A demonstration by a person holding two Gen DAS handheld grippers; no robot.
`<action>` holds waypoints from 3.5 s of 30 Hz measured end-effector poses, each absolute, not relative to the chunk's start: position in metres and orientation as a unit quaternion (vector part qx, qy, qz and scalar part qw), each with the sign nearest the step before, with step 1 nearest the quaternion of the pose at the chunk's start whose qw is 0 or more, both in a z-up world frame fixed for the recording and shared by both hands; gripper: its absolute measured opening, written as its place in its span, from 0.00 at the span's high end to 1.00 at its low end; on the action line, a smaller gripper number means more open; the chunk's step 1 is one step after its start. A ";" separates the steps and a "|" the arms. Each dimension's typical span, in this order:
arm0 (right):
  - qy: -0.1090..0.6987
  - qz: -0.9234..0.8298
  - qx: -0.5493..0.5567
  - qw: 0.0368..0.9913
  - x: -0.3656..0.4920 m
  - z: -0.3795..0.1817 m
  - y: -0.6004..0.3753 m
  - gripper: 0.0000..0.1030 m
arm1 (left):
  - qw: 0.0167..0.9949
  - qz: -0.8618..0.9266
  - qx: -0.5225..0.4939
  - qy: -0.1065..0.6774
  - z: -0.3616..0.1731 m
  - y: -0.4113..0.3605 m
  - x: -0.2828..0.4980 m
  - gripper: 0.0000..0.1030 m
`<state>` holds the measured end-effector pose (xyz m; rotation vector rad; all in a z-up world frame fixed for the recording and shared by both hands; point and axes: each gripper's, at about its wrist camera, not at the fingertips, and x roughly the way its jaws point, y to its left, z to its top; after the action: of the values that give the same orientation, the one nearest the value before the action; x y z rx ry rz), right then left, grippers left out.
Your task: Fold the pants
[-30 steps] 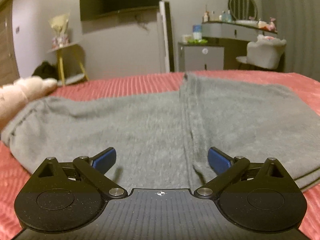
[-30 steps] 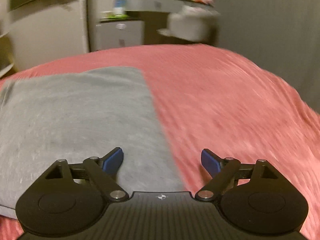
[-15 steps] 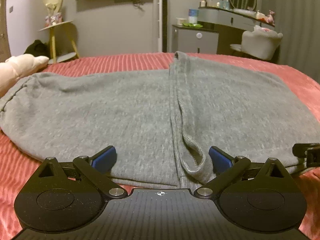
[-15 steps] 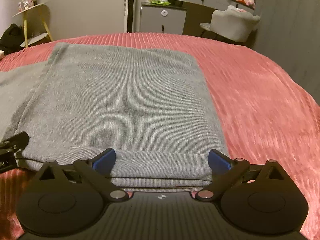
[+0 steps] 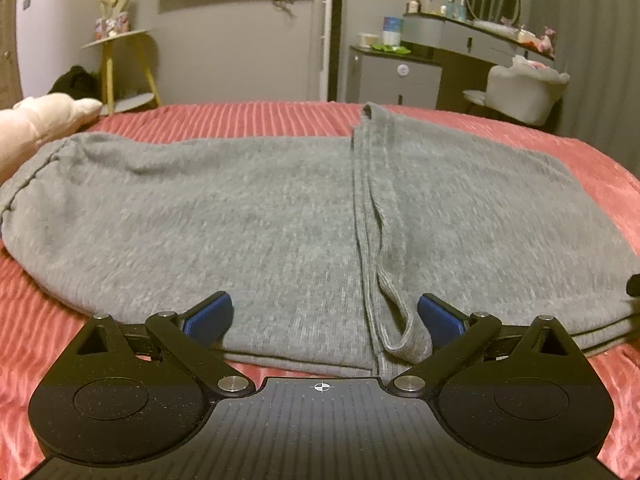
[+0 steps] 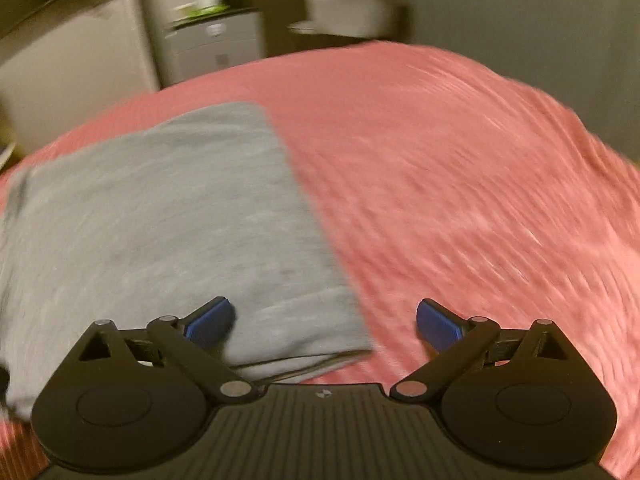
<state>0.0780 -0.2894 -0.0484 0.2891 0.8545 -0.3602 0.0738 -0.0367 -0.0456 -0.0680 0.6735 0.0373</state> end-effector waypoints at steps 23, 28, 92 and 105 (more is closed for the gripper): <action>0.392 -0.141 0.204 0.886 0.081 -0.059 -0.295 0.04 | 0.824 0.278 -0.429 0.246 -0.053 0.164 0.051 0.16; 0.378 -0.125 0.212 0.892 0.080 -0.061 -0.290 0.04 | 0.814 0.240 -0.491 0.199 -0.067 0.201 0.065 0.11; 0.436 0.109 0.394 0.802 0.125 -0.046 -0.233 0.04 | 0.883 0.027 -0.324 0.339 -0.034 0.038 0.040 0.06; 0.412 0.148 0.530 0.726 0.155 -0.085 -0.230 0.33 | 0.890 0.017 -0.273 0.364 -0.038 0.018 0.048 0.06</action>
<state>0.1548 -0.2304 -0.0848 1.1680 0.9086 0.3263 0.0480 0.0178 -0.0380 -0.5671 0.7551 0.0345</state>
